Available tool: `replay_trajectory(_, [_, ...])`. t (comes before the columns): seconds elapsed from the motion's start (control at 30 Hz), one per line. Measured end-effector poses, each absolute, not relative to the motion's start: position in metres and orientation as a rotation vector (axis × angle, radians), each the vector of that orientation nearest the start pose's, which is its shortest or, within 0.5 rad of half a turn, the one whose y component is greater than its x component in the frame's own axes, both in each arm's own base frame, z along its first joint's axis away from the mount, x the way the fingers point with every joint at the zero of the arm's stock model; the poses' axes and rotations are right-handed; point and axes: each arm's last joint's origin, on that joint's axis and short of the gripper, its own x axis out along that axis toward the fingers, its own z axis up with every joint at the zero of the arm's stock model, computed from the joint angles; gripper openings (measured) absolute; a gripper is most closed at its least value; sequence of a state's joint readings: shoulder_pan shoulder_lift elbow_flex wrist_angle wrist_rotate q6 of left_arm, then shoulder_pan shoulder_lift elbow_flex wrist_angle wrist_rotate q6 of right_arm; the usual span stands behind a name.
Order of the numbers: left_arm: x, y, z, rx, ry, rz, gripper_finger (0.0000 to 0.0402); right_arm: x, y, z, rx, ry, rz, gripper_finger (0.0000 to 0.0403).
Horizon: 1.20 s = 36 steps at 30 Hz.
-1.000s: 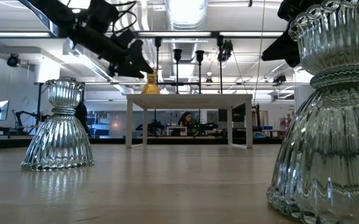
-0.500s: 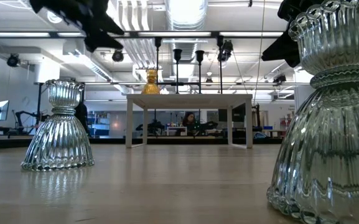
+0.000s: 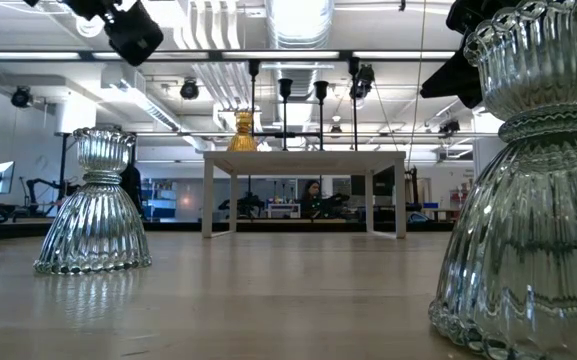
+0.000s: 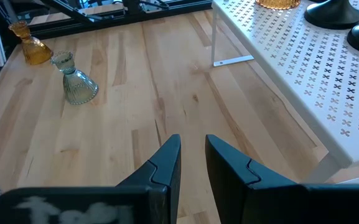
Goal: Pick & Place candle stick holders
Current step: Put the left green glass candle holder on the shelf
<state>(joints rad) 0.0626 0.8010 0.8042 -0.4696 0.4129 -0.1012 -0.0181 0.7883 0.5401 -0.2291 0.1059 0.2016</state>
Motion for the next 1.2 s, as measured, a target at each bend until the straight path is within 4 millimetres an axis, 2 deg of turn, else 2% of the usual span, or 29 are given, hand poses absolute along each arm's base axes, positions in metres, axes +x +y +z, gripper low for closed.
replay_trajectory(0.23, [0.169, -0.047, 0.286, -0.165, 0.599, -0.307, 0.0247, 0.172, -0.006, 0.244, 0.177, 0.463, -0.169, 0.0068])
replay_trajectory(0.43, [0.166, -0.071, 0.262, -0.163, 0.697, -0.265, 0.0247, 0.172, -0.006, 0.244, 0.177, 0.463, -0.169, 0.0068])
replay_trajectory(0.63, [0.167, -0.077, 0.226, -0.189, 0.801, -0.171, 0.0245, 0.172, -0.006, 0.244, 0.177, 0.463, -0.169, 0.0068])
replay_trajectory(0.83, [0.175, -0.081, 0.195, -0.24, 0.76, -0.171, 0.0245, 0.172, -0.006, 0.244, 0.177, 0.462, -0.169, 0.0068])
replay_trajectory(1.03, [0.179, -0.083, 0.173, -0.222, 0.738, -0.192, 0.0245, 0.172, -0.006, 0.244, 0.177, 0.463, -0.169, 0.0068])
replay_trajectory(1.2, [0.184, -0.085, 0.167, -0.171, 0.734, -0.211, 0.0245, 0.172, -0.006, 0.244, 0.177, 0.463, -0.169, 0.0068])
